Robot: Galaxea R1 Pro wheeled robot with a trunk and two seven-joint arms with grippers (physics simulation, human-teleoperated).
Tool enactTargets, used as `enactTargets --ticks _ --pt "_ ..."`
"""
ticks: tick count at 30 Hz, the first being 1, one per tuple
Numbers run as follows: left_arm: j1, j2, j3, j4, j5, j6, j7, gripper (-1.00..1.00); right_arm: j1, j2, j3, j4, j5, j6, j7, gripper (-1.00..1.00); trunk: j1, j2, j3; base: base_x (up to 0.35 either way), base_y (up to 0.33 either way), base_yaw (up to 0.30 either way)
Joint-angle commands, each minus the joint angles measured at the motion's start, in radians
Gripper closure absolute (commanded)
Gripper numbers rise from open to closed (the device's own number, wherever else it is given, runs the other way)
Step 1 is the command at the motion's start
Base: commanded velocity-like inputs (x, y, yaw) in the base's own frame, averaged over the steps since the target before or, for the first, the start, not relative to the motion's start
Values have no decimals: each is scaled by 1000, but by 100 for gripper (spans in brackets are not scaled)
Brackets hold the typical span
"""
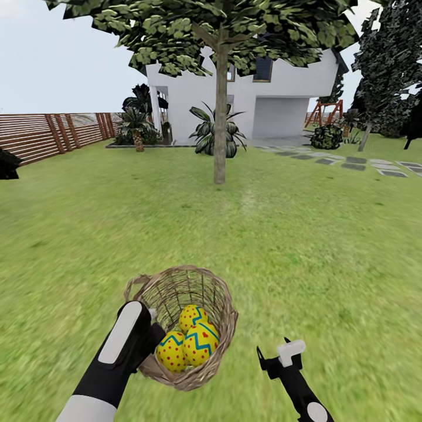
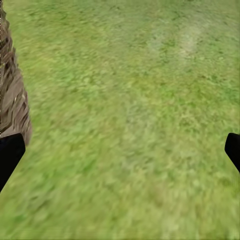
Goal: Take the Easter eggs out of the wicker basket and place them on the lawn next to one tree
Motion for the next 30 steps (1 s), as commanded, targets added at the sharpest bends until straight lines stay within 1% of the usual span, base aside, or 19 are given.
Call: enactTargets --ticks 1,7,14,30 --pt "0 0 0 0 0 5 -3 100 0 0 0 0 0 0 0 -100 0 0 0 300 0 0" --pt "0 0 0 0 0 4 -3 100 0 0 1 0 -5 1 1 -100 0 0 0 300 0 0" --pt "0 -1 -1 0 0 5 -3 100 0 0 2 0 -4 2 1 -100 0 0 4 300 0 -161" --pt "0 4 -2 1 -1 1 7 100 0 0 0 0 4 -1 1 -100 0 0 4 307 0 -2"
